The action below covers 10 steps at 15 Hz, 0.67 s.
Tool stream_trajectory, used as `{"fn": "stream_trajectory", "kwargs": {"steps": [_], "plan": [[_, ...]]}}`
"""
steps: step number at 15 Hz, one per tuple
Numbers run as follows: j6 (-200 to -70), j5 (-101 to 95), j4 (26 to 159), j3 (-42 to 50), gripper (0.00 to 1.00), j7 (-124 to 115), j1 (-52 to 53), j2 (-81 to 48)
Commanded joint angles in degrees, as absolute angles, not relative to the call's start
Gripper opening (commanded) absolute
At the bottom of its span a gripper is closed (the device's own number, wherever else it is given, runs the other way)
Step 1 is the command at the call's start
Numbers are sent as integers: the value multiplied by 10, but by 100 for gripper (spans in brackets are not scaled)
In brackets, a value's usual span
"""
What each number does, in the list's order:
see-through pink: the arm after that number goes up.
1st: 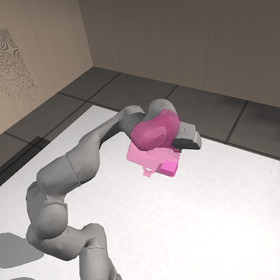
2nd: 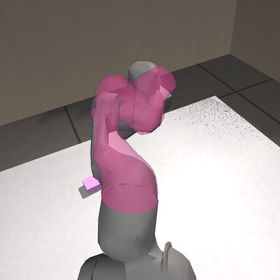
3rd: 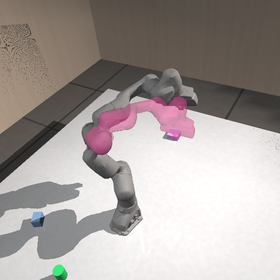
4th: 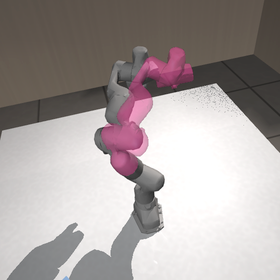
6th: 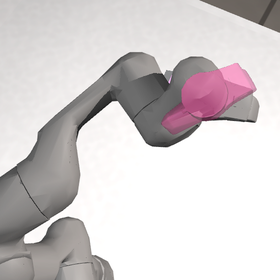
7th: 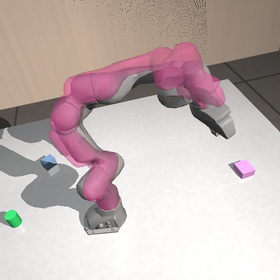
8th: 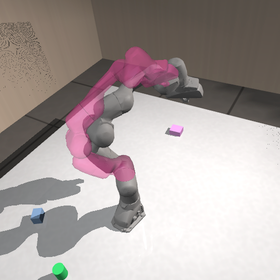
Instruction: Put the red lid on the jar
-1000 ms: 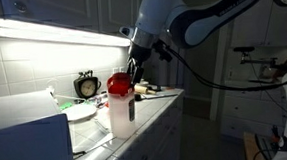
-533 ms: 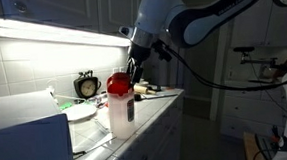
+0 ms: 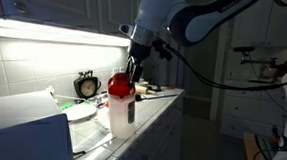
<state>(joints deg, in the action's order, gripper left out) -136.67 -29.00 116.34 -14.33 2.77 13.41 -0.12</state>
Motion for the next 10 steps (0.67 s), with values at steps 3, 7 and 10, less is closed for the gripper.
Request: {"fn": "stream_trajectory", "kwargs": {"steps": [3,7,10], "plan": [[-1371,-259,1165,-142,100,46,138,11],[-1390,-268,1164,-140,100,37,135,14],[-1402,-277,1159,-137,100,35,133,3]]}}
